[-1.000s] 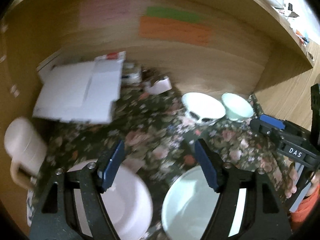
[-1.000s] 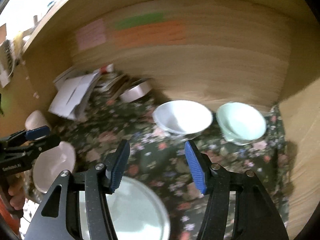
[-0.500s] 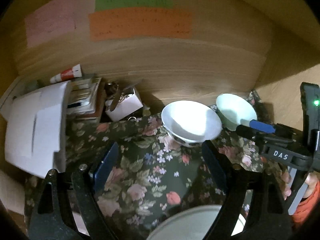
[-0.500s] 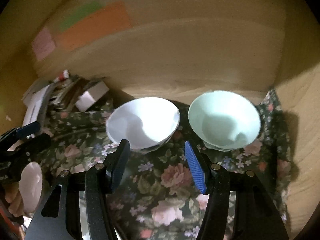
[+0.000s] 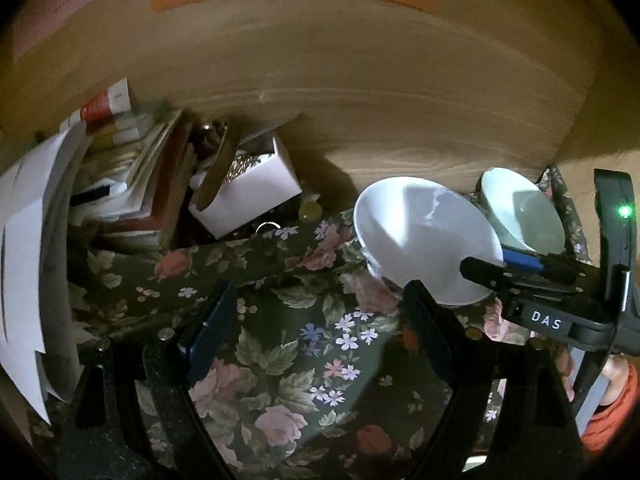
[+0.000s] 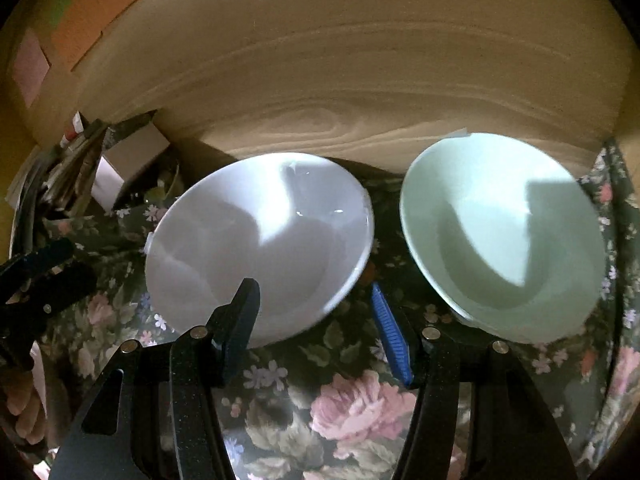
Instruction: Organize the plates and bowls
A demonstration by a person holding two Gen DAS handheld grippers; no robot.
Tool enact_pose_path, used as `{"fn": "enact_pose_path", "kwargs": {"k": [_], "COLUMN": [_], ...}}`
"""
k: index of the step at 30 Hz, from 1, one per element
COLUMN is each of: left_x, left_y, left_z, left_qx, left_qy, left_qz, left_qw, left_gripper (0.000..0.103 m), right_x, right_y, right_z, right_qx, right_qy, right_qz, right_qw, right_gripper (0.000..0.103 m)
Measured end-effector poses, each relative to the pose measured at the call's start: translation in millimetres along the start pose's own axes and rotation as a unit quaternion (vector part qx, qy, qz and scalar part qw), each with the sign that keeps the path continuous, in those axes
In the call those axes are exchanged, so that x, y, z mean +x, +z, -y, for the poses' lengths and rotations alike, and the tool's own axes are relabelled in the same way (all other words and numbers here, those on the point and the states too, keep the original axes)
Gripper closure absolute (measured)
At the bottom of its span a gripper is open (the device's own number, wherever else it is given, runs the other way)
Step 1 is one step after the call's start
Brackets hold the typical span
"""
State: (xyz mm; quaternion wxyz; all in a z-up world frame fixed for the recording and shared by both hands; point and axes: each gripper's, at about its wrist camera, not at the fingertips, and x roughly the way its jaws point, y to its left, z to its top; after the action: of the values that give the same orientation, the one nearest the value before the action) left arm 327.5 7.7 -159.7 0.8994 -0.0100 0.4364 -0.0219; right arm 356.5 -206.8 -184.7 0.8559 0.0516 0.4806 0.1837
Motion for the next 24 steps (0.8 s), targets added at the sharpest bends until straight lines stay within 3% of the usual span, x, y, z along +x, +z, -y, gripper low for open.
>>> {"fn": "enact_pose_path", "kwargs": {"k": [2, 5, 12, 15, 19, 24], "left_x": [3, 8, 21, 28, 40, 48], "left_y": [0, -2, -6, -10, -15, -20], "left_z": [-2, -2, 7, 12, 17, 22], "left_qx": [-0.006, -0.006, 0.01, 0.019, 0.027, 0.033], "left_qy": [0.0, 0.0, -0.004, -0.002, -0.008, -0.015], "left_qz": [-0.004, -0.009, -0.027, -0.044, -0.078, -0.101], "left_qw": [1.0, 0.9999, 0.9996, 0.9988, 0.9966, 0.9943], "left_gripper": [0.018, 0.018, 0.018, 0.018, 0.036, 0.048], "right_x": [8, 15, 2, -9, -25, -44], "right_y": [-2, -6, -20, -34, -51, -57], "right_z": [1, -2, -9, -15, -18, -6], "right_qx": [0.007, 0.002, -0.032, -0.052, -0.052, -0.022], "right_qy": [0.012, 0.006, 0.017, 0.021, 0.023, 0.028], "right_qz": [-0.013, -0.023, -0.034, -0.04, -0.043, -0.025], "right_qw": [1.0, 1.0, 0.999, 0.998, 0.997, 0.999], "right_gripper": [0.052, 0.064, 0.086, 0.088, 0.087, 0.083]}}
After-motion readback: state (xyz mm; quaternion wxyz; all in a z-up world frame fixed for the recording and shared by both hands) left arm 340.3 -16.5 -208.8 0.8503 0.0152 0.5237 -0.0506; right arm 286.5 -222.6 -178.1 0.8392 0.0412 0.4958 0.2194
